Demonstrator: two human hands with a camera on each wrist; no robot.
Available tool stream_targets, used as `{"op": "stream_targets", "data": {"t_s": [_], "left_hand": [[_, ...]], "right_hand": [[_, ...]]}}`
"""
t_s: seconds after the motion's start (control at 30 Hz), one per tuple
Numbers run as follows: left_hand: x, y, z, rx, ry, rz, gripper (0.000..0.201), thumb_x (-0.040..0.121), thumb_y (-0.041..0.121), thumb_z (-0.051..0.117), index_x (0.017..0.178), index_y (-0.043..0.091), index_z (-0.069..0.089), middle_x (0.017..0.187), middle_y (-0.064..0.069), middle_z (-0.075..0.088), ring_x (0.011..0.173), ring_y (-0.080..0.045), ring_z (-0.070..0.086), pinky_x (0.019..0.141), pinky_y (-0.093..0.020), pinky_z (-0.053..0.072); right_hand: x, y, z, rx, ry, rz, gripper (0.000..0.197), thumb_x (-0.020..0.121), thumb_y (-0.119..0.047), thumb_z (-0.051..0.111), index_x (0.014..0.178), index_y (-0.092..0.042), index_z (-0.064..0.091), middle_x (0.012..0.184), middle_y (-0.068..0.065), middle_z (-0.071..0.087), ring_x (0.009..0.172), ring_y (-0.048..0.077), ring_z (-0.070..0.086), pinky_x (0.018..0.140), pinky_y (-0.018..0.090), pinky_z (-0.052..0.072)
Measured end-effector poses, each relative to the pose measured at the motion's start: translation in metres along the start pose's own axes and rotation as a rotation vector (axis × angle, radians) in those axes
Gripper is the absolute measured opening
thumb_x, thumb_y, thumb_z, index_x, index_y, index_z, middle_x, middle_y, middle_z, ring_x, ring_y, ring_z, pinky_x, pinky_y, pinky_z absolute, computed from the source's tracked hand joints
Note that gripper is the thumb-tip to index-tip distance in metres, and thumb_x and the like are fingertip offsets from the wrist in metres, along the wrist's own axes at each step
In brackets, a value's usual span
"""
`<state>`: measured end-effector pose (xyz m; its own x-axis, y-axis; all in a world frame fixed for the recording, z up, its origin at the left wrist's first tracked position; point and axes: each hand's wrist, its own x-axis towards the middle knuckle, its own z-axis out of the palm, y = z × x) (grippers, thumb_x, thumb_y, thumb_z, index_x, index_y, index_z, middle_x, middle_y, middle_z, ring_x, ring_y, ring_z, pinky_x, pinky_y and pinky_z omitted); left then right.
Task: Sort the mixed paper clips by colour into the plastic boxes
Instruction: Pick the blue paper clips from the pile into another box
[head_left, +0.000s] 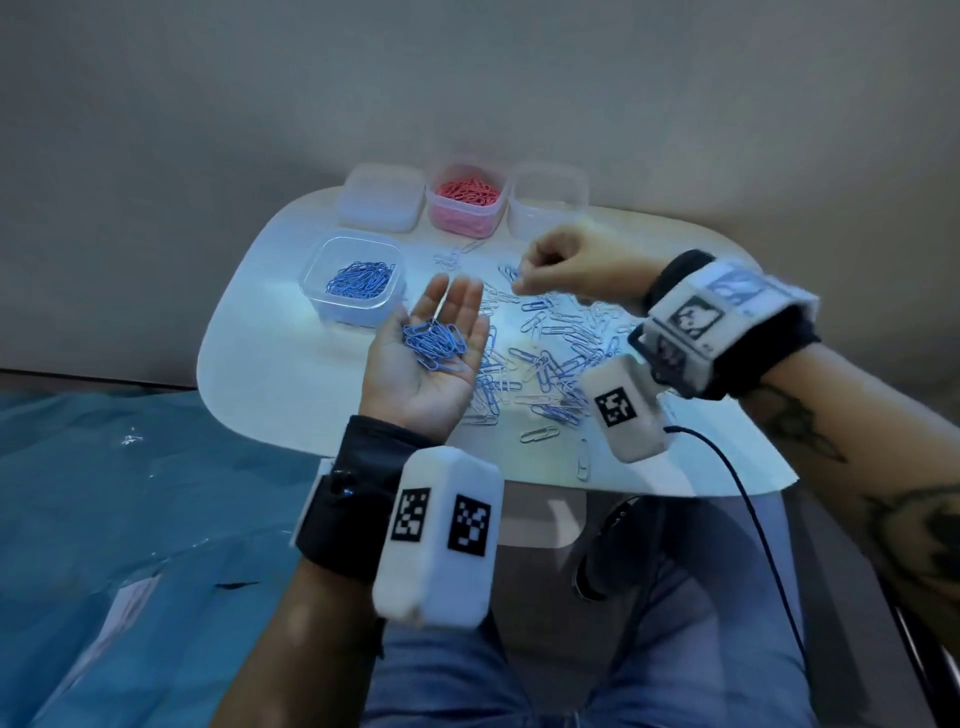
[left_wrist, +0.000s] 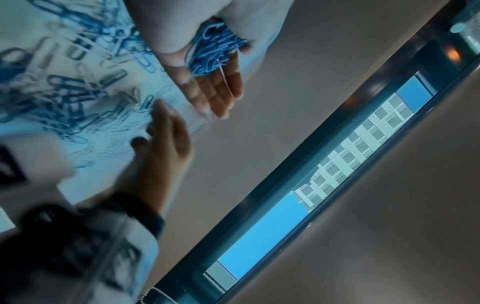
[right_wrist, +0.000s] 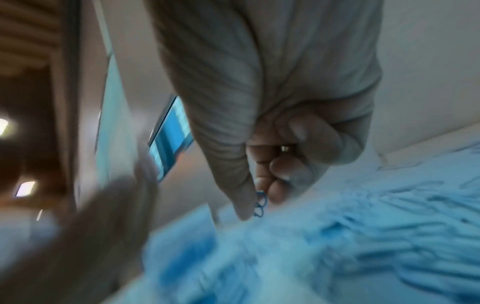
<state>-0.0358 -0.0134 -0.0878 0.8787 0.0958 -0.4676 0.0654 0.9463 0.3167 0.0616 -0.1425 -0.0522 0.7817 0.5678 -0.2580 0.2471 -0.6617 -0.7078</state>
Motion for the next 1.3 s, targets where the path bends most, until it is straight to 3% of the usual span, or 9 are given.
{"op": "stream_targets", "data": {"t_s": [0.07,0.17,0.33,0.5,0.6,0.83,0.97,1.13,1.3], "left_hand": [[0.001,-0.007,0.002,-0.008,-0.008,-0.020,0.047,0.101,0.032,0.021,0.089,0.007,0.059,0.088,-0.010,0.066,0.092,-0.015,0.063,0.077,-0.032,0.049],[0.001,-0.016,0.008,-0.077,-0.050,-0.046,0.048,0.101,0.032,0.023,0.088,0.004,0.060,0.078,-0.015,0.069,0.074,-0.024,0.068,0.062,-0.034,0.057],[-0.002,-0.005,0.006,-0.089,-0.084,-0.041,0.051,0.102,0.028,0.018,0.092,0.002,0.060,0.079,-0.014,0.070,0.095,-0.018,0.063,0.071,-0.035,0.054],[-0.003,0.007,0.001,-0.038,-0.087,0.017,0.048,0.101,0.027,0.020,0.091,0.005,0.062,0.080,-0.011,0.072,0.092,-0.010,0.062,0.061,-0.030,0.057],[-0.006,0.009,0.001,-0.031,-0.095,0.031,0.049,0.101,0.029,0.021,0.091,0.004,0.063,0.082,-0.011,0.072,0.079,-0.019,0.070,0.063,-0.031,0.057],[-0.007,0.009,0.001,-0.043,-0.095,0.034,0.051,0.102,0.029,0.021,0.092,0.003,0.063,0.085,-0.013,0.072,0.086,-0.017,0.069,0.065,-0.031,0.057],[-0.009,0.009,0.001,-0.029,-0.079,0.045,0.050,0.101,0.029,0.021,0.092,0.003,0.063,0.085,-0.012,0.072,0.083,-0.022,0.068,0.066,-0.030,0.057],[-0.013,0.007,0.000,-0.028,-0.081,0.039,0.050,0.101,0.030,0.021,0.092,0.003,0.063,0.084,-0.012,0.072,0.094,-0.015,0.065,0.066,-0.030,0.057],[-0.017,0.008,-0.003,-0.021,-0.096,0.045,0.048,0.100,0.028,0.023,0.090,0.003,0.063,0.084,-0.012,0.072,0.073,-0.023,0.071,0.066,-0.030,0.057]], "right_hand": [[-0.013,-0.012,-0.003,0.191,-0.045,-0.046,0.021,0.086,-0.012,0.062,0.068,-0.017,0.052,0.063,-0.002,0.044,0.054,0.007,0.035,0.043,0.013,0.026],[-0.023,-0.027,0.011,0.117,-0.115,-0.139,0.009,0.083,-0.009,0.066,0.075,-0.010,0.061,0.056,-0.014,0.056,0.046,-0.004,0.047,0.045,0.006,0.032],[-0.011,-0.008,-0.010,-0.021,0.423,-0.131,0.014,0.083,-0.016,0.067,0.093,-0.006,0.069,0.068,-0.008,0.054,0.060,-0.003,0.043,0.057,0.007,0.034],[0.011,0.015,-0.008,-0.493,0.135,-0.067,0.019,0.083,-0.013,0.065,0.101,-0.010,0.070,0.078,-0.002,0.057,0.084,0.019,0.052,0.058,0.008,0.027],[0.026,0.018,0.004,-0.616,0.022,-0.075,0.019,0.082,-0.012,0.065,0.099,-0.008,0.069,0.073,-0.006,0.048,0.088,0.022,0.052,0.065,0.021,0.038],[0.030,0.017,0.009,-0.613,0.009,-0.017,0.014,0.087,-0.010,0.056,0.098,-0.005,0.064,0.086,0.001,0.050,0.085,0.017,0.046,0.076,0.028,0.040],[0.014,0.015,-0.003,-0.352,0.203,-0.048,0.002,0.090,-0.012,0.055,0.088,-0.012,0.055,0.086,0.001,0.052,0.084,0.014,0.045,0.070,0.022,0.033],[-0.008,0.020,0.011,-0.421,0.203,-0.059,0.014,0.087,-0.015,0.061,0.100,-0.011,0.064,0.092,-0.001,0.059,0.085,0.014,0.049,0.072,0.021,0.033],[-0.018,0.018,0.025,-0.423,0.136,-0.008,0.010,0.085,-0.010,0.061,0.091,-0.009,0.069,0.092,0.002,0.066,0.087,0.018,0.055,0.079,0.028,0.045]]}}
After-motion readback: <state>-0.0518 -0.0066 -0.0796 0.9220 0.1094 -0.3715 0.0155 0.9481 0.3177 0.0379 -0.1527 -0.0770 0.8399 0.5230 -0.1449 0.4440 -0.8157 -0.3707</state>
